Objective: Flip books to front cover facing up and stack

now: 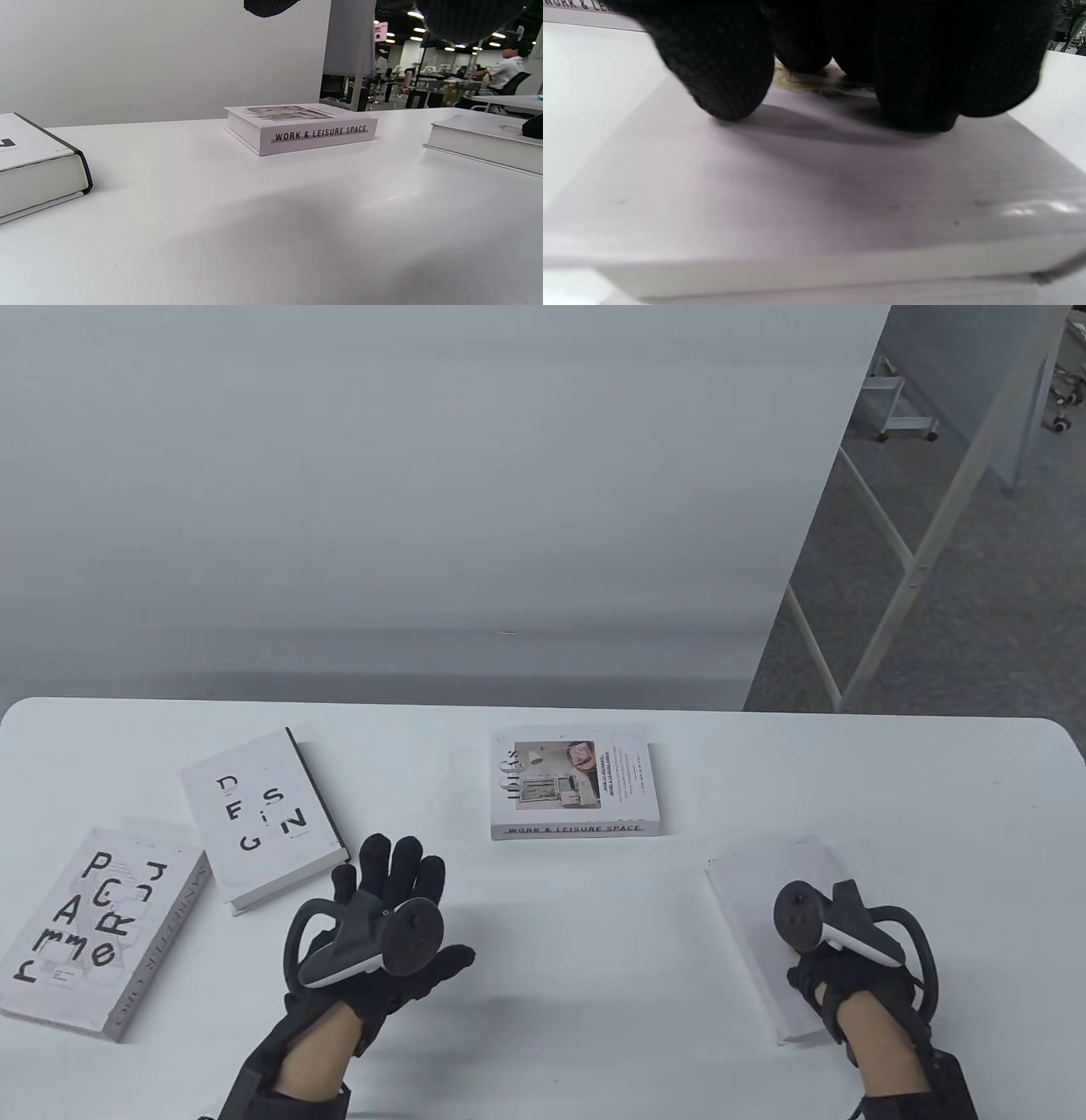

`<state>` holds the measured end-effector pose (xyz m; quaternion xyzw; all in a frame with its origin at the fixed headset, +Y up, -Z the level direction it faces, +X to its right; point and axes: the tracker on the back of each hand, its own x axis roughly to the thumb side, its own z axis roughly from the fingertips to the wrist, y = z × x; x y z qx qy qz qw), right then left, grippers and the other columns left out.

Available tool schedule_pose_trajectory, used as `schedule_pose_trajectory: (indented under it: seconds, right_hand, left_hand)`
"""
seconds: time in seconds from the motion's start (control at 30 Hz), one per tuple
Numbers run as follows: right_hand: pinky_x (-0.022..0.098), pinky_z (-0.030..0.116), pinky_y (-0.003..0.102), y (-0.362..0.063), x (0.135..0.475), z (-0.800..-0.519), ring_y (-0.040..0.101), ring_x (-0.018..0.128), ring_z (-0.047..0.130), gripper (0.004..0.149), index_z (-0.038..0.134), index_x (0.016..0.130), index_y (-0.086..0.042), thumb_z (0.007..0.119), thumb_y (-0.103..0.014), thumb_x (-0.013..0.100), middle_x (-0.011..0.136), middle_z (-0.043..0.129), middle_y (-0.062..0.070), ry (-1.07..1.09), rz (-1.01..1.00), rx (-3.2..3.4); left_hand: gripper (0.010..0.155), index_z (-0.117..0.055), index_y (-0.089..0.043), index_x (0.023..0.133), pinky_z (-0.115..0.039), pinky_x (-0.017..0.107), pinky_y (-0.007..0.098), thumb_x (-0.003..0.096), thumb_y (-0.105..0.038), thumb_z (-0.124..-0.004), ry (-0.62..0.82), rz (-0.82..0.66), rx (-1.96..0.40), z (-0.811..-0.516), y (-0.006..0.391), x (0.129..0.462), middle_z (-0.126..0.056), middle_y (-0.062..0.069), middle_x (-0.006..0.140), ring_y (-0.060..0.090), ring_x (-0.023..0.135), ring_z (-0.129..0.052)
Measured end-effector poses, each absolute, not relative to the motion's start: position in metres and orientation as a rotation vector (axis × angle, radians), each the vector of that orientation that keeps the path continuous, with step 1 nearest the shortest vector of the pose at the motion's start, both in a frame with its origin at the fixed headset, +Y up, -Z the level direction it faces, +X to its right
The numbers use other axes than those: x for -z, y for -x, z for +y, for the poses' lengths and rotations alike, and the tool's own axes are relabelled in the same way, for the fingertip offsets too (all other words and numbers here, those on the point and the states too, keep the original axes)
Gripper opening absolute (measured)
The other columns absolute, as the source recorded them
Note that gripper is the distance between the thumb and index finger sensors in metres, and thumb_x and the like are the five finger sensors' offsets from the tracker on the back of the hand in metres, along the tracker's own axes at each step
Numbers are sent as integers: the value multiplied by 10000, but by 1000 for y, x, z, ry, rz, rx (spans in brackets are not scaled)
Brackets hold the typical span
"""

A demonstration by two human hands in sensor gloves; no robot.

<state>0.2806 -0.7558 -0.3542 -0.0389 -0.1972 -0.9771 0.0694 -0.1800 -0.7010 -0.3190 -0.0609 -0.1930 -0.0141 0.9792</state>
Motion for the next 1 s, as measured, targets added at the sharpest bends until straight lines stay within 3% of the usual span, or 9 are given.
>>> schedule_pose_trajectory:
  seconds: [0.2,0.33,0.6,1.0]
  right_hand:
    - [315,919,456,-250,355,-754,350,465,1002,599,694,923,-156,839,-415,403,817,781,305,133,-603,2915]
    - [259,957,380,-220,355,-754,256,398,1035,526,740,884,-129,815,-364,419,735,841,282,126,-584,2923]
    - [269,951,429,-149,353,-759,343,424,1018,595,651,890,19,768,-355,442,710,791,402,246,-733,2801]
    - [230,976,385,-59,350,-757,305,386,1028,563,680,869,35,734,-344,456,665,811,409,308,-739,2855]
  left_hand:
    - [1014,-319,-31,1126,-302,633,783,447,-736,-579,107,-392,36,-701,179,319,-160,303,1110,631,948,-117]
    - [1014,-292,-28,1124,-289,635,782,451,-729,-581,83,-392,43,-701,179,319,-137,305,1106,630,946,-99]
    - [1008,-258,-31,1121,-276,637,780,458,-716,-586,49,-393,51,-700,177,318,-109,303,1101,628,943,-80]
    - [1001,-251,-38,1119,-275,640,778,459,-709,-591,64,-398,64,-711,177,320,-94,297,1097,625,946,-76]
